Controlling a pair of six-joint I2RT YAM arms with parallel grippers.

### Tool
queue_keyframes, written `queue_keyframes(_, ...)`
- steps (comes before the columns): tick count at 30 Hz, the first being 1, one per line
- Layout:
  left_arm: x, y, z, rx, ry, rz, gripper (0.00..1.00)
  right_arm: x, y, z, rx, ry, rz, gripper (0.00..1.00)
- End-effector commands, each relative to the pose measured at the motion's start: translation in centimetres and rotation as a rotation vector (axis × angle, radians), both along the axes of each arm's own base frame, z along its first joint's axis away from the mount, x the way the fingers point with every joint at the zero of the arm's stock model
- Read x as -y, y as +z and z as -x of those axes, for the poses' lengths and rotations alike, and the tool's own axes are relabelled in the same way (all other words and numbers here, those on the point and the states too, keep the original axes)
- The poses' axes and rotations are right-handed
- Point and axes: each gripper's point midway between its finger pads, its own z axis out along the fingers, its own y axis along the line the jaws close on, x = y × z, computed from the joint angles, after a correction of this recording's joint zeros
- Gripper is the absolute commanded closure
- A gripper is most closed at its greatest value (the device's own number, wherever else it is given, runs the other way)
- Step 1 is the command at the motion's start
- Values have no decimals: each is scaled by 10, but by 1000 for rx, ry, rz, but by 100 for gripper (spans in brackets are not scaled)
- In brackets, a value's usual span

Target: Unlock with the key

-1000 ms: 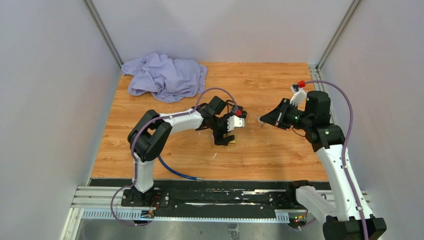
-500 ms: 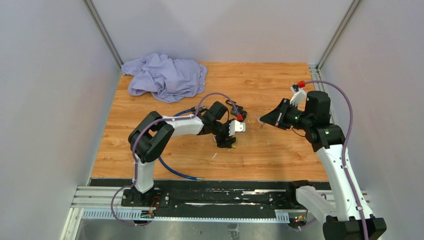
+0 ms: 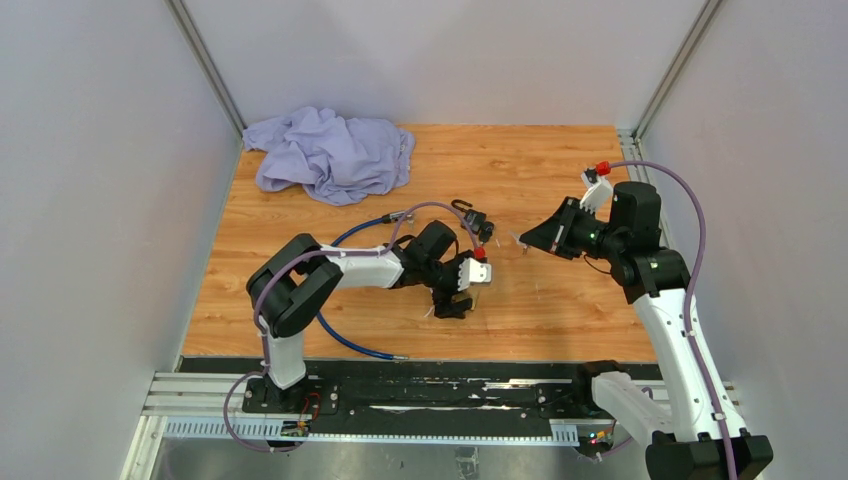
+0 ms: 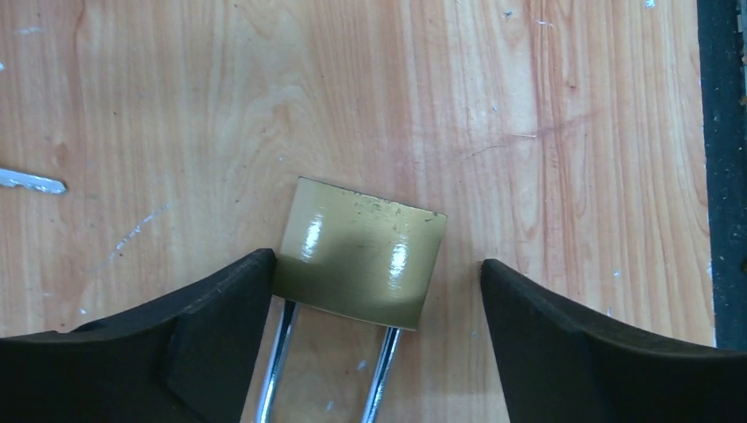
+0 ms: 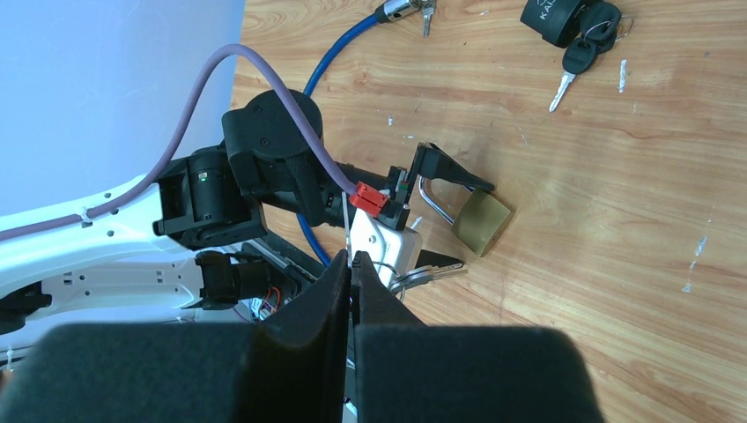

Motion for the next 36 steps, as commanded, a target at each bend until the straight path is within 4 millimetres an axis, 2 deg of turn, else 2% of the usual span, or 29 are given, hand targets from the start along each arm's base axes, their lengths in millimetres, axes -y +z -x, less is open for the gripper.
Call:
queue_keyframes(1,3,0,2,21,7,1,8,3,8,-2,24,-3,2,99)
queue_keyframes(5,7,-8,-3,43,-19,-13,4,4,7,-2,23,-7,6,99)
queue_keyframes(9,3,-19,-4,82,-70,-34,5,5,8,1,27,-4,17,99)
queue_keyframes(13,-1,-29,-3,96,-78,-47,15,6,7,0,25,-1,23,99)
queue_keyframes(18,-1,-30,-2,112,-91,-46,29,5,2,-1,7,0,22,99)
queue_keyframes(24,-6,-30,3,127,-113,-47,26,5,3,-2,12,-1,25,99)
queue_keyframes(27,-13,-32,4,149,-120,-64,13,5,3,-3,8,1,24,100)
queue_keyframes(29,-17,-36,5,149,-116,-76,10,5,2,-3,5,3,24,99)
queue_keyframes(36,-26,-49,16,89,-160,-137,18,3,-2,-1,-21,7,10,99)
